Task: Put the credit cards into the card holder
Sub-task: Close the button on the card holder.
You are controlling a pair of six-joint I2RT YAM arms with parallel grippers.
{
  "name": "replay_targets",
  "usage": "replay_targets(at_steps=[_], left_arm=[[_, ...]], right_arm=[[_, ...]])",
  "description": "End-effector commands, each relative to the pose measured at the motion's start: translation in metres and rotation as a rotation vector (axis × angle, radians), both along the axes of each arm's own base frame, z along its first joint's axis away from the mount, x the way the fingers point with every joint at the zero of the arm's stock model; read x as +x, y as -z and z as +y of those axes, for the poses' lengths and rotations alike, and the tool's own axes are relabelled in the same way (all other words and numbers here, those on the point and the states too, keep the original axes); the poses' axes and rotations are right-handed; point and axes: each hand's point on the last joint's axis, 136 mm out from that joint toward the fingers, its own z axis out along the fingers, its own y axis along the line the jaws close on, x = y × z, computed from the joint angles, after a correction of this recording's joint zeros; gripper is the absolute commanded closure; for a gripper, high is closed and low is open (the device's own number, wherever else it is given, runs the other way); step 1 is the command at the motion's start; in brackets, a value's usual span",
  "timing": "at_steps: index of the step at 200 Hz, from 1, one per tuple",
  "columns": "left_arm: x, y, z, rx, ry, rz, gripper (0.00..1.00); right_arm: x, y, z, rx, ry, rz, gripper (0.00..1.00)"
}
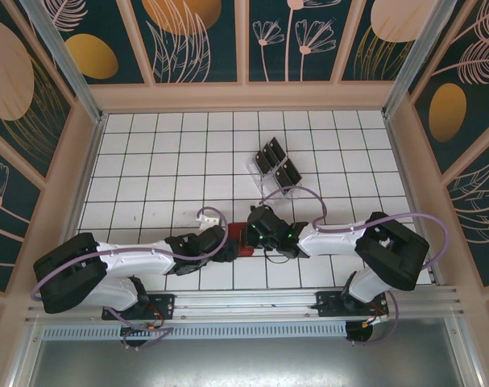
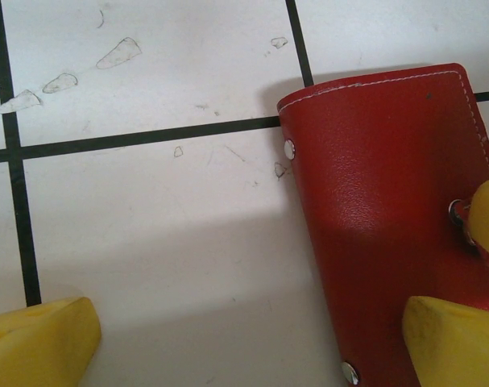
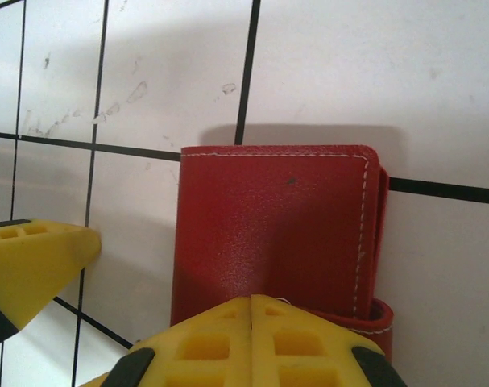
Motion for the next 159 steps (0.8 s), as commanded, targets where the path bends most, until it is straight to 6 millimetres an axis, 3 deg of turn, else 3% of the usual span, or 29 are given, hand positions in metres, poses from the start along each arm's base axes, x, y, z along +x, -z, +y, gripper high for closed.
replay_targets(at_steps=[1, 53, 111, 159], left_arm=[[-0.012, 0.026, 0.023, 0.09, -0.003, 0.061, 0.02], [-0.011, 0.027, 0.022, 0.088, -0.002, 0.063, 0.02], [-0.012, 0.026, 0.021, 0.086, 0.002, 0.063, 0.02], [-0.012, 0.026, 0.022, 0.087, 0.003, 0.064, 0.02]], right_arm=[[-0.003, 0.002, -0.004, 0.004, 0.015, 0.004, 1.0], [-0.002, 0.006, -0.004, -0.001, 0.016, 0.007, 1.0], [0.006, -0.018, 0.006, 0.037, 0.005, -0.035, 1.0], [0.008, -0.017, 0.009, 0.037, 0.007, -0.035, 1.0]])
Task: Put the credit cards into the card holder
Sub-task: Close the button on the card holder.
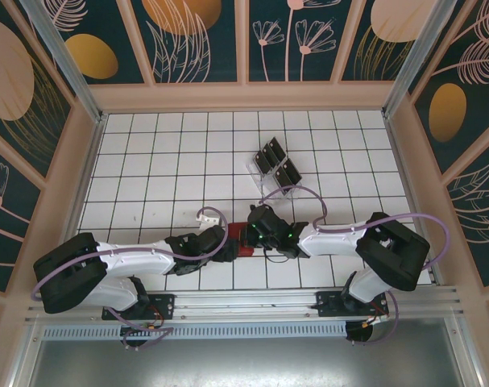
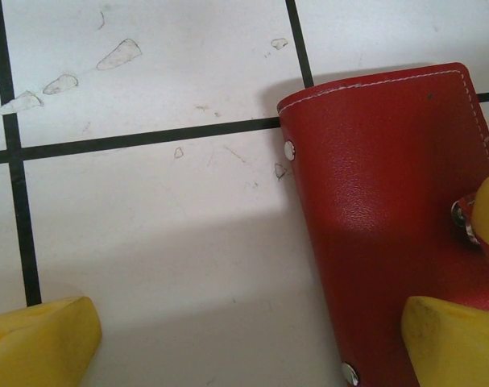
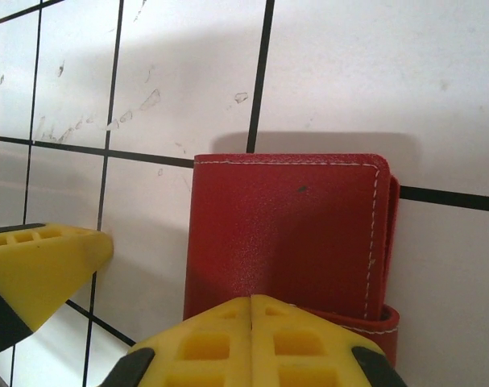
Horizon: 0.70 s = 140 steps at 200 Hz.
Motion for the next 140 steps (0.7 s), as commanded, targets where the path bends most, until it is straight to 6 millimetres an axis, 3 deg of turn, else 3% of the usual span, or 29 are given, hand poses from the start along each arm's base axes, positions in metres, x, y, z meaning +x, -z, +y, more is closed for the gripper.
replay_targets(at_steps=[1, 140], left_arm=[[-0.012, 0.026, 0.022, 0.087, 0.002, 0.064, 0.02], [-0.013, 0.025, 0.022, 0.081, 0.002, 0.064, 0.03]], right_arm=[[0.006, -0.011, 0.005, 0.017, 0.004, -0.024, 1.0], [0.003, 0.028, -0.013, -0.051, 0.034, 0.03, 1.0]])
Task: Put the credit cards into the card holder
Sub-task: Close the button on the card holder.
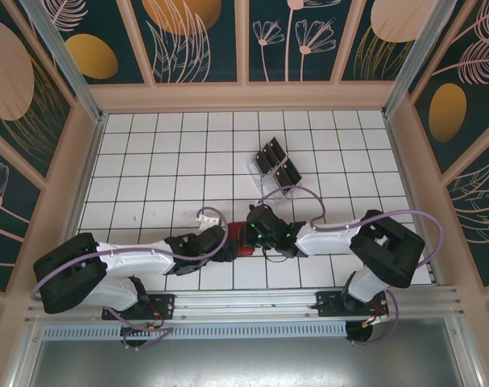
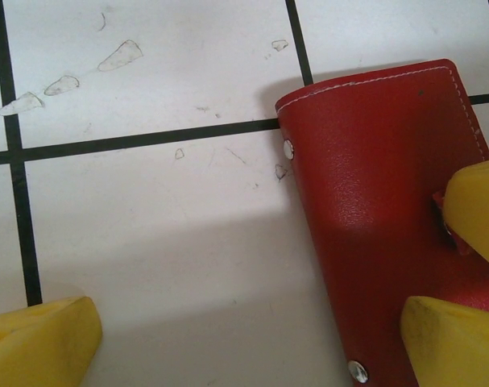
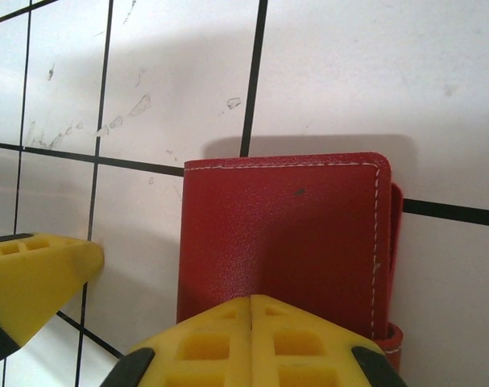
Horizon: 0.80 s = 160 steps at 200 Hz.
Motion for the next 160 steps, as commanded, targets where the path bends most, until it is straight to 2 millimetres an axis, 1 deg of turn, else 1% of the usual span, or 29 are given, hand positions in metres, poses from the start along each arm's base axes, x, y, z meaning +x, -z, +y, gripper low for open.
replay_targets(at_steps=[1, 49, 70, 125, 160], left_arm=[[-0.013, 0.025, 0.022, 0.084, 0.002, 0.065, 0.03], [-0.013, 0.026, 0.023, 0.087, 0.002, 0.066, 0.03], [-0.013, 0.026, 0.023, 0.087, 0.003, 0.066, 0.03], [-0.014, 0.026, 0.02, 0.075, 0.008, 0.073, 0.03], [-0.016, 0.026, 0.018, 0.062, 0.017, 0.078, 0.04]], right_arm=[[-0.002, 0.019, -0.014, -0.048, 0.024, 0.027, 1.0], [-0.011, 0.027, -0.029, -0.053, 0.049, 0.052, 1.0], [-0.012, 0.031, -0.032, -0.064, 0.051, 0.059, 1.0], [-0.013, 0.055, -0.042, -0.115, 0.065, 0.107, 1.0], [-0.013, 0.063, -0.046, -0.132, 0.062, 0.137, 1.0]])
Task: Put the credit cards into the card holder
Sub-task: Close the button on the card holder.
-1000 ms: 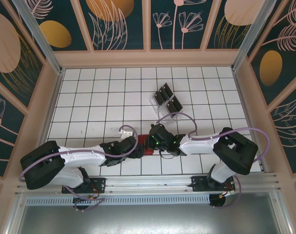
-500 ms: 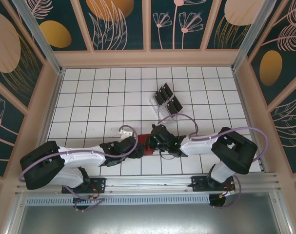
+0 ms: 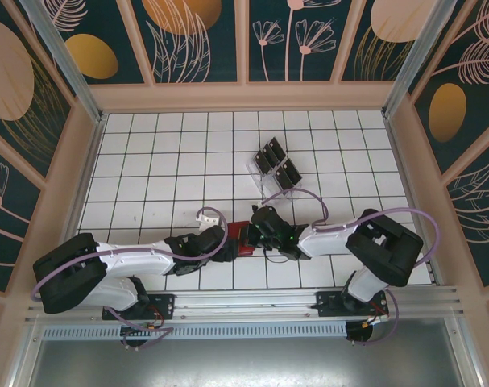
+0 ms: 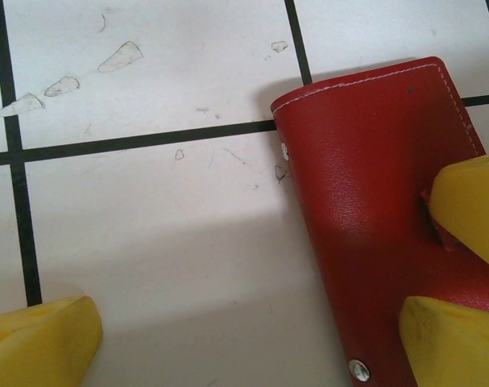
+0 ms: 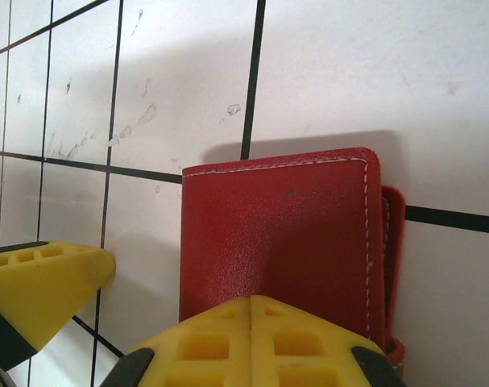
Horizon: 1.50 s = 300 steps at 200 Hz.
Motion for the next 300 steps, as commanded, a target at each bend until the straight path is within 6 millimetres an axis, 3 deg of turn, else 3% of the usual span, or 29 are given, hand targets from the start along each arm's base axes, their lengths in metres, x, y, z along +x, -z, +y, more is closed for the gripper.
replay_targets(at_steps=[1, 39, 56, 125, 161, 300], left_arm=[[-0.016, 0.025, 0.018, 0.065, 0.018, 0.081, 0.04], [-0.019, 0.027, 0.018, 0.05, 0.022, 0.092, 0.04], [-0.021, 0.028, 0.019, 0.049, 0.023, 0.096, 0.04], [-0.023, 0.028, 0.021, 0.037, 0.02, 0.097, 0.04], [-0.023, 0.03, 0.021, 0.038, 0.021, 0.102, 0.05], [-0.023, 0.032, 0.021, 0.045, 0.022, 0.108, 0.05]], right_arm=[[-0.017, 0.058, -0.045, -0.209, 0.037, 0.128, 1.0], [-0.025, 0.071, -0.052, -0.234, 0.028, 0.172, 1.0], [-0.026, 0.066, -0.049, -0.209, 0.021, 0.173, 1.0], [-0.003, -0.006, -0.016, -0.056, 0.0, 0.05, 1.0], [0.003, -0.024, -0.012, -0.028, 0.009, 0.012, 1.0], [0.007, -0.015, -0.002, -0.015, -0.012, 0.029, 1.0]])
